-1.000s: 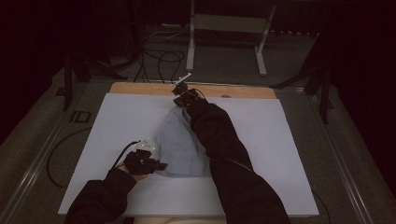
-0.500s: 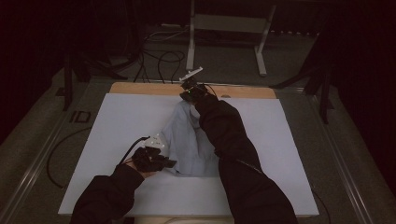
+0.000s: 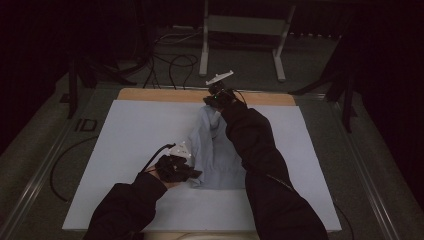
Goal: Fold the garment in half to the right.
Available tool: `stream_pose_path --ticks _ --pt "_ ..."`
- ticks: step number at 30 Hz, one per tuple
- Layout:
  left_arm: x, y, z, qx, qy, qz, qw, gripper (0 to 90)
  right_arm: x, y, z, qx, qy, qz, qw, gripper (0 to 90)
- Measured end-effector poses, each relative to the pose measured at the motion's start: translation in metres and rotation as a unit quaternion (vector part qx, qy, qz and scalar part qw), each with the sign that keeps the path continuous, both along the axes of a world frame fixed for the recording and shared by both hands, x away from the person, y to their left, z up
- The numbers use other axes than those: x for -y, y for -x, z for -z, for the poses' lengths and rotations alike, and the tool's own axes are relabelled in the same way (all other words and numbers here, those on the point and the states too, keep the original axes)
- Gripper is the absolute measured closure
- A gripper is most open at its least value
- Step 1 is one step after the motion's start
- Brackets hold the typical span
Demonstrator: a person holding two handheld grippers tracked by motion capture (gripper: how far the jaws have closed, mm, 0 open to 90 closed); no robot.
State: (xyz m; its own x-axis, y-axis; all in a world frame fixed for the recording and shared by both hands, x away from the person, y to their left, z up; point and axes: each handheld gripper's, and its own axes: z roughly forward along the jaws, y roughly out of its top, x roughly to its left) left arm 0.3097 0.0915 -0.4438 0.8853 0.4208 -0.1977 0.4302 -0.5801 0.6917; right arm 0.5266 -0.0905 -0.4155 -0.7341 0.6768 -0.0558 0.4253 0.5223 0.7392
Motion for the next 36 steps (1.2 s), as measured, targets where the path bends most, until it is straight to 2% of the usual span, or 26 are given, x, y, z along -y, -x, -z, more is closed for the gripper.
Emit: stream_pose_path --ticks 6,11,15,18,19,28,36 --pt "0.015 -0.002 -0.003 0.005 -0.002 0.013 0.9999 86.8 0.018 0.001 -0.001 0.0 -0.015 0.005 0.9999 87.2" --pt "0.027 -0.005 -0.004 0.004 -0.001 0.02 0.9998 86.8 0.029 0.001 0.001 -0.002 -0.013 0.011 0.9999 87.3" --pt "0.042 -0.005 -0.006 0.008 -0.004 0.036 0.9993 86.8 0.037 0.001 0.003 -0.003 -0.014 0.016 0.9998 87.2" --pt "0.049 -0.005 -0.007 0.01 -0.001 0.038 0.9992 86.8 0.041 0.001 0.003 -0.003 -0.021 0.021 0.9996 87.3" --pt "0.058 -0.003 -0.009 0.016 -0.005 0.044 0.9989 86.8 0.043 0.0 0.004 -0.003 -0.023 0.021 0.9995 87.3" --pt "0.08 -0.009 -0.004 0.012 -0.005 0.042 0.999 86.7 0.065 -0.004 0.017 -0.01 -0.025 0.031 0.9992 87.3" --pt "0.101 -0.012 0.008 0.016 -0.019 0.035 0.9991 86.7 0.071 -0.01 0.034 -0.022 -0.026 0.034 0.9988 87.1"
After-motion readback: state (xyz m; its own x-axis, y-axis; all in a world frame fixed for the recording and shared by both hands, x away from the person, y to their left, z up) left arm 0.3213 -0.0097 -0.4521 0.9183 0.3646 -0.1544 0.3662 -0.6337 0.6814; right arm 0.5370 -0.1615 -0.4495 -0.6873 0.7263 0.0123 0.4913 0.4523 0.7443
